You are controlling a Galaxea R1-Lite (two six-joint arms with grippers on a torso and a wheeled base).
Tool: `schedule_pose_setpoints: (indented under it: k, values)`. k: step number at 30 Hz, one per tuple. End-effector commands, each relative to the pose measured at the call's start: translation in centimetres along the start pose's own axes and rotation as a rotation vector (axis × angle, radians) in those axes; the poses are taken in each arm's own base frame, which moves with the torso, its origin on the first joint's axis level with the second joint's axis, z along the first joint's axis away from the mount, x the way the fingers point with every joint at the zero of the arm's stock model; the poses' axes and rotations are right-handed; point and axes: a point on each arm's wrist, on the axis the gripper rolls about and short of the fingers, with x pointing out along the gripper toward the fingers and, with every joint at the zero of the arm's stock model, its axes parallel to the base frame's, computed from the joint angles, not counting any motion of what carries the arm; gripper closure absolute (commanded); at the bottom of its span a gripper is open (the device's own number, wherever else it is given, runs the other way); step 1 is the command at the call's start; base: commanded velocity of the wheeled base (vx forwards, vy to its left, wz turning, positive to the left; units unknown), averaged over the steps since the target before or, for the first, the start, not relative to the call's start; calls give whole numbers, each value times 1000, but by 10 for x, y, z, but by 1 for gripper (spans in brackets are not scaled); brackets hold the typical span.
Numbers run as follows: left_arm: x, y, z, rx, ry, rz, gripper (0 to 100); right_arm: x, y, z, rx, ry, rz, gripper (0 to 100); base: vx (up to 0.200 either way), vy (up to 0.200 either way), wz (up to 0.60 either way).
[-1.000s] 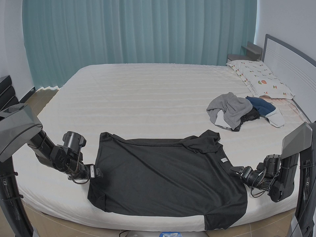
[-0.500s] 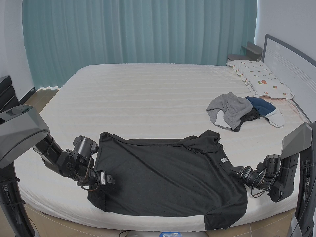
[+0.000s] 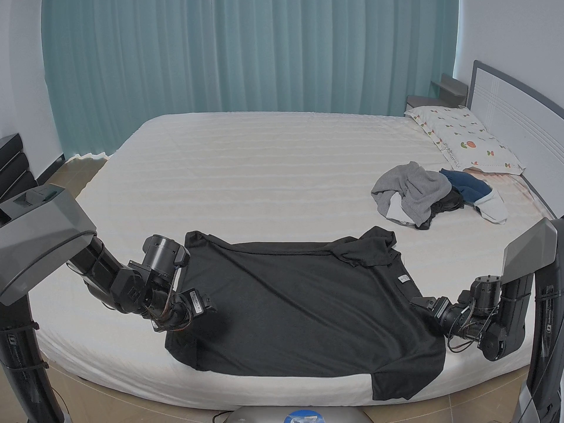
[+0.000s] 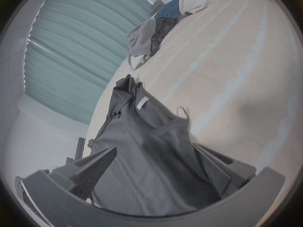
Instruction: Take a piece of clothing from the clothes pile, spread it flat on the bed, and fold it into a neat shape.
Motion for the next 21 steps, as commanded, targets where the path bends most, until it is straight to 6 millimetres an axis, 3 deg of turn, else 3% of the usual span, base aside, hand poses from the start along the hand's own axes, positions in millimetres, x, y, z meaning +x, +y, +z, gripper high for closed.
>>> schedule_pose_setpoints:
  k: [1,9,20,21]
  values:
    - [8,3,-5,-3,19,25,0,0,0,1,-2,-6,5,0,0,0,0]
    - [28,3,-13,21,0,118,0,0,0,0,-3,-5,4,0,0,0,0]
    - [31,-10,-30,63,-9,106,0,0,0,0,-3,-5,4,0,0,0,0]
    - [31,-10,-30,64,-12,109,100,0,0,0,-3,-5,4,0,0,0,0]
